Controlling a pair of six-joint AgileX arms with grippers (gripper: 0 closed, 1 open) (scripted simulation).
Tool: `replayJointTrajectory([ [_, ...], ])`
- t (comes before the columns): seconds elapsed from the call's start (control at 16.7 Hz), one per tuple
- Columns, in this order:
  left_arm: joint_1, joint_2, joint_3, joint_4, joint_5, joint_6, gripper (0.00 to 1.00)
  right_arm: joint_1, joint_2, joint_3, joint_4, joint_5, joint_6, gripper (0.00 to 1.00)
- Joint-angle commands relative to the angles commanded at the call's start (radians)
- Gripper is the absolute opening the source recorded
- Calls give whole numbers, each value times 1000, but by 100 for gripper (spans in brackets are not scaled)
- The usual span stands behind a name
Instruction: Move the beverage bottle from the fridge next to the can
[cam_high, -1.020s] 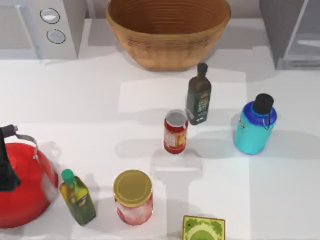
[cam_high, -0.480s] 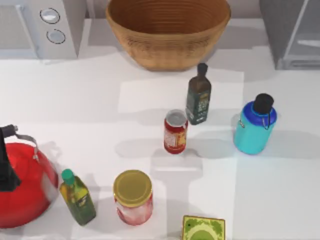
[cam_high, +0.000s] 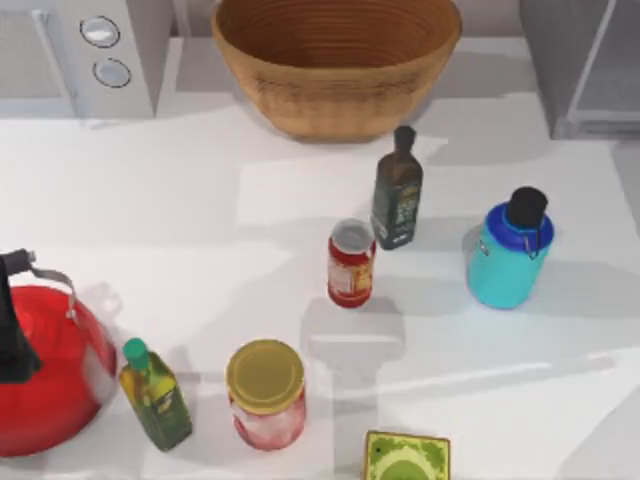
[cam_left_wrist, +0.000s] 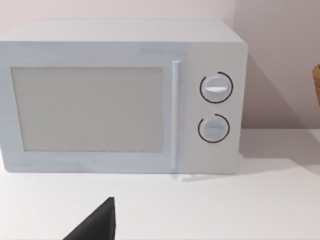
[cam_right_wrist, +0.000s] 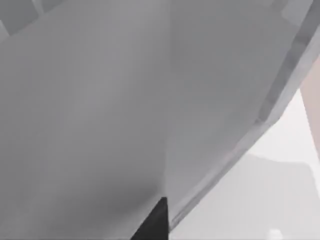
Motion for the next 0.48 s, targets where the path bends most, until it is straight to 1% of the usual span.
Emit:
replayJointTrajectory([
  [0.12, 0, 0, 0, 0, 0, 0, 100, 175, -28, -20, 46, 102, 74, 100],
  [0.24, 0, 0, 0, 0, 0, 0, 100, 322, -74, -31, 112, 220, 167, 100],
  [0.36, 0, 0, 0, 0, 0, 0, 100, 429, -113, -67, 169, 319, 259, 100],
  [0.48, 0, 0, 0, 0, 0, 0, 100, 497, -138, -116, 204, 377, 322, 100],
])
